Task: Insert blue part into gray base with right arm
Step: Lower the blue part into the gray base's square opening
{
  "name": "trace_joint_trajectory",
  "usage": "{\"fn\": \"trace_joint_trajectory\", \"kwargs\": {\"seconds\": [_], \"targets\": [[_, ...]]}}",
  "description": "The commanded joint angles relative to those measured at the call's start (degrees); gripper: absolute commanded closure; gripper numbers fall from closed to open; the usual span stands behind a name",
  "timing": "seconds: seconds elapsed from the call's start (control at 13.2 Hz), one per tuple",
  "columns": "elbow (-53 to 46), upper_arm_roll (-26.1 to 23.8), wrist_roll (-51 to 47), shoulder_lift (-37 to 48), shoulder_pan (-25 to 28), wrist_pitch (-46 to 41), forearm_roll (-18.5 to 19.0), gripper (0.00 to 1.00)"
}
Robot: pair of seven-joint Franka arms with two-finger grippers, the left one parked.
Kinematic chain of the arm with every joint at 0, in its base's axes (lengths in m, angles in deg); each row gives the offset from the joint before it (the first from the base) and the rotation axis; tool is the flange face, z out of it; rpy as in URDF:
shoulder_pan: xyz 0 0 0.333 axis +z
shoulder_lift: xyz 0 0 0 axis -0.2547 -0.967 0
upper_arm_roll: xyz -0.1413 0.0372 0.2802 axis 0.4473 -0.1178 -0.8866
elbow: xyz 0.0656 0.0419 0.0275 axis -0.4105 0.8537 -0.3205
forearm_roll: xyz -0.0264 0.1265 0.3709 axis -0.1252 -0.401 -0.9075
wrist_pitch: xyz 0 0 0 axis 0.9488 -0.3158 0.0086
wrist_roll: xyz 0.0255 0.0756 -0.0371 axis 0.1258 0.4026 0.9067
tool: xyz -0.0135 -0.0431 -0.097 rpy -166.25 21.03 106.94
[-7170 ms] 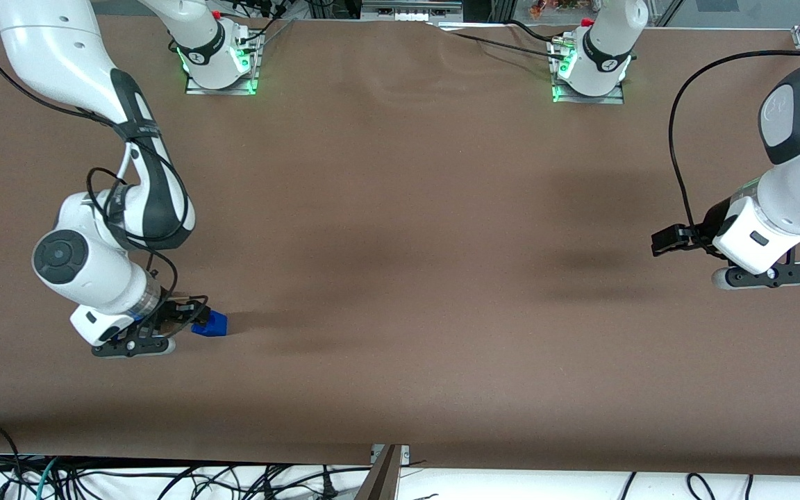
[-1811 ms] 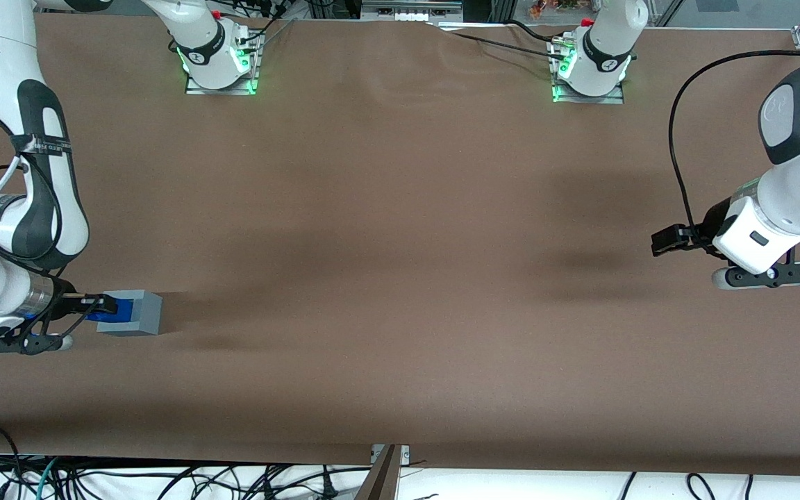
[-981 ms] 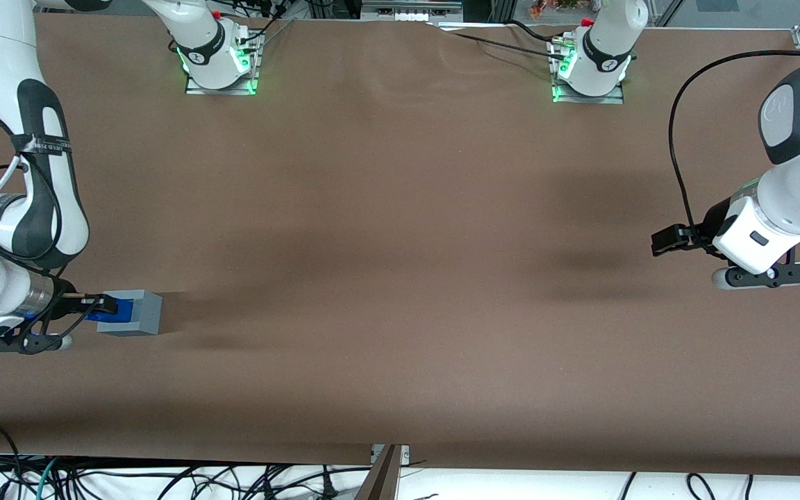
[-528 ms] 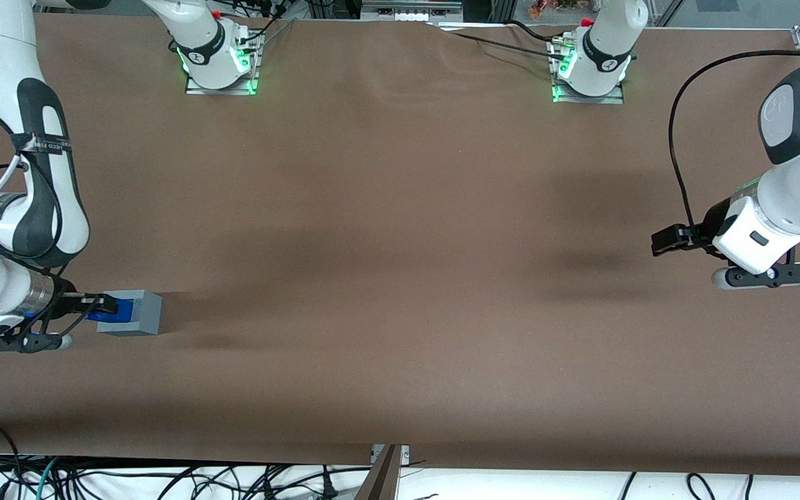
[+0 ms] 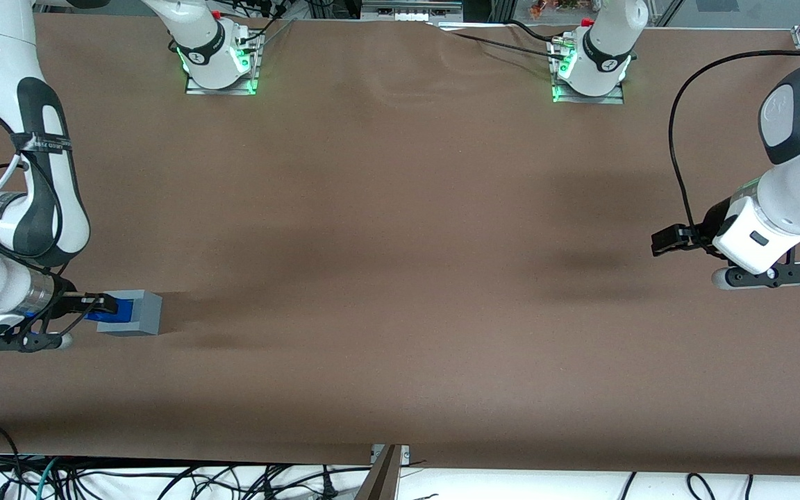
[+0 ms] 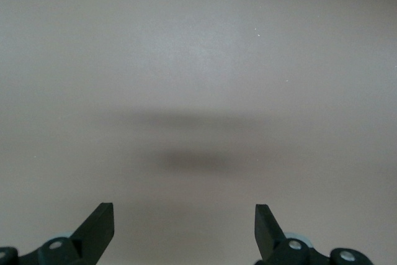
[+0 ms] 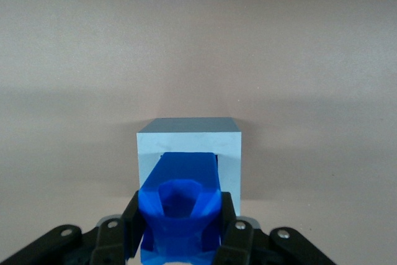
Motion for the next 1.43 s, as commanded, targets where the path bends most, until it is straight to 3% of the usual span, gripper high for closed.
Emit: {"fn": "trace_joint_trajectory", "kwargs": {"seconds": [0.0, 1.36], "targets": [[2.31, -0.41, 0.79, -2.32, 0.09, 3.53, -1.28, 0.64], [1.08, 0.12, 0.97, 0.5, 0.09, 0.36, -0.4, 0.64]]}}
